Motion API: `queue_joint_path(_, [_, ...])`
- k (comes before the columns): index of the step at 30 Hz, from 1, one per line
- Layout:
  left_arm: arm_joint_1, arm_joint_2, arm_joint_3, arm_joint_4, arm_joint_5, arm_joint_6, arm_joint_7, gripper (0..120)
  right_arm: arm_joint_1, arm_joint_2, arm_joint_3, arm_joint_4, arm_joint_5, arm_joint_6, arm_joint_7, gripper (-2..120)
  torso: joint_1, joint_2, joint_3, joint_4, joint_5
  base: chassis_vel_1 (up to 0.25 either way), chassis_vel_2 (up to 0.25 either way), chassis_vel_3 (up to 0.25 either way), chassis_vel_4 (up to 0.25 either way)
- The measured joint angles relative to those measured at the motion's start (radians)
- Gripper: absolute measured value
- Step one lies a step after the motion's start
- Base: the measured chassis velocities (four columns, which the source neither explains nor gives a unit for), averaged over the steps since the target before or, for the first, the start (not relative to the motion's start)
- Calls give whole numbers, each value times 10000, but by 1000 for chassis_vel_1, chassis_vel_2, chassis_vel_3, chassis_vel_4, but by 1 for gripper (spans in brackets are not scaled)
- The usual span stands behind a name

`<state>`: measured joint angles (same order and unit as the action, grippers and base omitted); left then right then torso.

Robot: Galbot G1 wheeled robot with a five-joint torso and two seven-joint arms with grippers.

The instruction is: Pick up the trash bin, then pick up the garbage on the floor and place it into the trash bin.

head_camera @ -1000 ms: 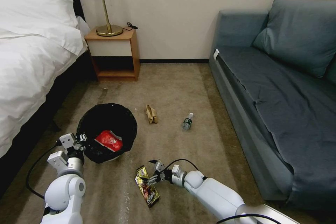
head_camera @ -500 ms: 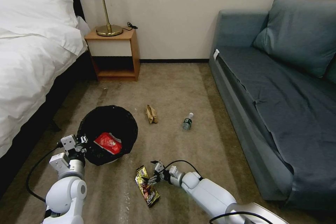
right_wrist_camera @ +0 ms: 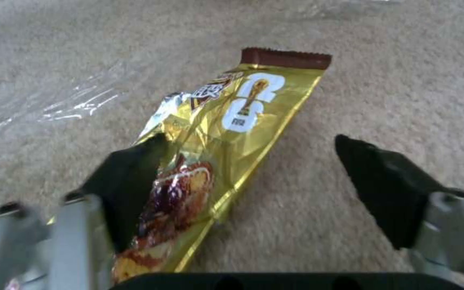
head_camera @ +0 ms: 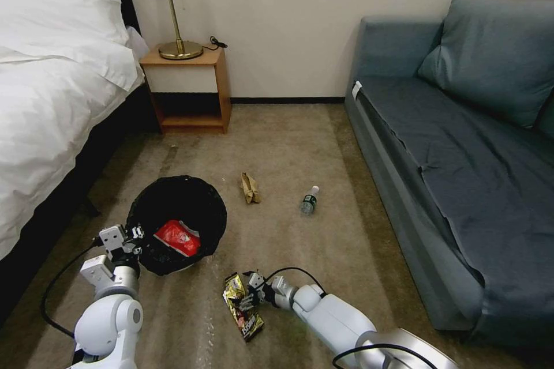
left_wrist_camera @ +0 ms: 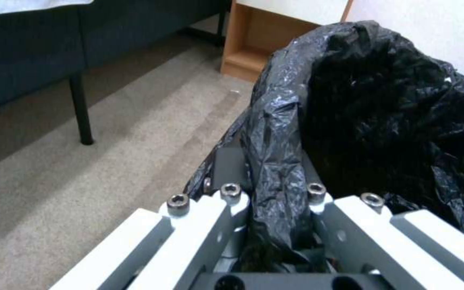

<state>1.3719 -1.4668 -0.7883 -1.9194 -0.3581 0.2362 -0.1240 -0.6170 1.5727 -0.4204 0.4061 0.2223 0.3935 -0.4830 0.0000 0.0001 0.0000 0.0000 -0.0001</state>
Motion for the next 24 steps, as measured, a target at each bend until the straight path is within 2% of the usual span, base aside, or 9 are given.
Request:
queue_joint_path(2, [-19, -8, 5, 0, 3, -2, -2, 4, -17, -13, 6, 3, -4, 14, 0, 75, 0, 0, 0, -1, 0, 0, 0, 0, 0])
queue_joint_path(4, [-50, -17, 15, 20, 7, -4, -4, 4, -49, -16, 23, 20, -6, 29, 19, 64, 0, 0, 0, -1, 0, 0, 0, 0, 0])
queue_joint_path(5, [-50, -17, 15, 20, 7, -4, -4, 4, -49, -16, 23, 20, -6, 29, 19, 64, 0, 0, 0, -1, 0, 0, 0, 0, 0])
queue_joint_path(7, [-57, -22, -1, 98, 8, -19, -8, 4, -68, -16, 42, 30, -12, 44, 53, 51, 0, 0, 0, -1, 1, 0, 0, 0, 0])
queue_joint_path(11, [-37, -24, -14, 142, 9, -51, -10, 4, -77, -15, 53, 35, -42, 63, 82, 43, 0, 0, 0, -1, 1, 0, 0, 0, 0])
queue_joint_path(12, [-21, -24, -15, 150, 9, -61, -9, 4, -91, -15, 72, 36, -53, 72, 111, 35, 0, 0, 0, 0, 1, 0, 0, 0, 0])
queue_joint_path(16, [-36, -26, -9, 151, 7, -64, -8, 4, -113, -15, 104, 55, -72, 96, 163, 25, 0, 0, 0, 0, 0, 0, 0, 0, 0])
queue_joint_path(21, [-111, -26, 40, 112, -64, -44, -36, 4, -140, -31, 209, 105, -111, 113, 200, 1, 0, 0, 0, -1, 1, 0, 0, 0, 0])
queue_joint_path(24, [-115, -26, 45, 112, -78, -33, -46, 4, -145, -40, 228, 116, -117, 115, 201, 0, 0, 0, 0, -1, 1, 0, 0, 0, 0])
